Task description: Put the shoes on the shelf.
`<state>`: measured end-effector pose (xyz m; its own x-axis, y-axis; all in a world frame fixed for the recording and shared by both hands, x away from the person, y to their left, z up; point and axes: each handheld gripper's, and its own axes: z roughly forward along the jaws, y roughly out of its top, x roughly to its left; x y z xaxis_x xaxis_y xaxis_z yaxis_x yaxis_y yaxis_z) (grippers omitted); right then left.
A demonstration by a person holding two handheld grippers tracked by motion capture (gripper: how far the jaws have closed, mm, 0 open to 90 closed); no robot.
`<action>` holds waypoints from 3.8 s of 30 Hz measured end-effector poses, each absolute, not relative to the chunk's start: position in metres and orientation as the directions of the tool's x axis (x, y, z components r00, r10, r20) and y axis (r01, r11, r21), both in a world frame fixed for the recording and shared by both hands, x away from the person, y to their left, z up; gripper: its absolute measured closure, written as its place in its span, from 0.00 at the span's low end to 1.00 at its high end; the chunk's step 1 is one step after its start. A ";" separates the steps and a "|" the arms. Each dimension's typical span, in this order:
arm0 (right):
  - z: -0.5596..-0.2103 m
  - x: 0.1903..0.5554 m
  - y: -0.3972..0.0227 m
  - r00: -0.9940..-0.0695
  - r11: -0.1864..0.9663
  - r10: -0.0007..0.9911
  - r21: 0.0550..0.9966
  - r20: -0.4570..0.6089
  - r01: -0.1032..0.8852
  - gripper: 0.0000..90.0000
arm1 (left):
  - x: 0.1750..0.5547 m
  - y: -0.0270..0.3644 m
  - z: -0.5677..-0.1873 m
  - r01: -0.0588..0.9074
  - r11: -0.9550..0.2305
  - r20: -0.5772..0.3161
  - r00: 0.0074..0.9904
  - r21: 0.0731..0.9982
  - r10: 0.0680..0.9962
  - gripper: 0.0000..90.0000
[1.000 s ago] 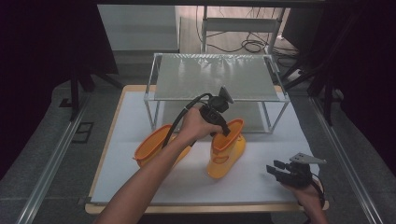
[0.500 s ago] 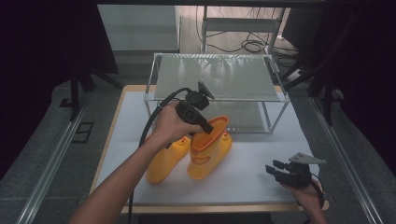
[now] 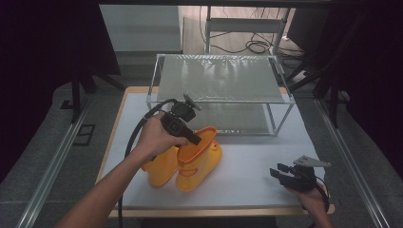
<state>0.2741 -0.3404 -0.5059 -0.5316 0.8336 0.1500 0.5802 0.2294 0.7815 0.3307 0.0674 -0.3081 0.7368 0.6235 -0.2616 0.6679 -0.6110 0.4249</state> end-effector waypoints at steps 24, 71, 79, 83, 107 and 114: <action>-0.508 0.275 -0.339 -0.539 0.236 0.830 0.782 0.147 0.577 0.60 | 0.320 0.102 -0.342 0.665 -0.636 -0.209 0.737 0.392 0.642 0.95; -0.508 0.275 -0.339 -0.536 0.239 0.831 0.777 0.147 0.583 0.60 | 0.307 0.157 -0.300 0.697 -0.506 -0.325 0.700 0.508 0.636 0.46; -0.509 0.275 -0.338 -0.536 0.240 0.831 0.774 0.147 0.585 0.60 | 0.309 0.154 -0.314 0.706 -0.537 -0.332 0.699 0.461 0.633 0.43; -0.509 0.275 -0.339 -0.533 0.238 0.833 0.773 0.150 0.588 0.60 | 0.310 0.152 -0.318 0.710 -0.545 -0.339 0.698 0.447 0.631 0.41; -0.510 0.276 -0.340 -0.526 0.234 0.837 0.772 0.149 0.591 0.59 | 0.320 0.131 -0.344 0.722 -0.592 -0.285 0.688 0.358 0.667 0.53; -0.510 0.276 -0.340 -0.523 0.232 0.839 0.771 0.150 0.593 0.59 | 0.319 0.127 -0.346 0.732 -0.583 -0.261 0.675 0.352 0.690 0.57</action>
<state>0.2757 -0.3396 -0.5099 -0.5232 0.8388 0.1505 0.5931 0.2316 0.7711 0.3187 0.1267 -0.3458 0.6754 0.6897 -0.2611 0.7319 -0.5833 0.3523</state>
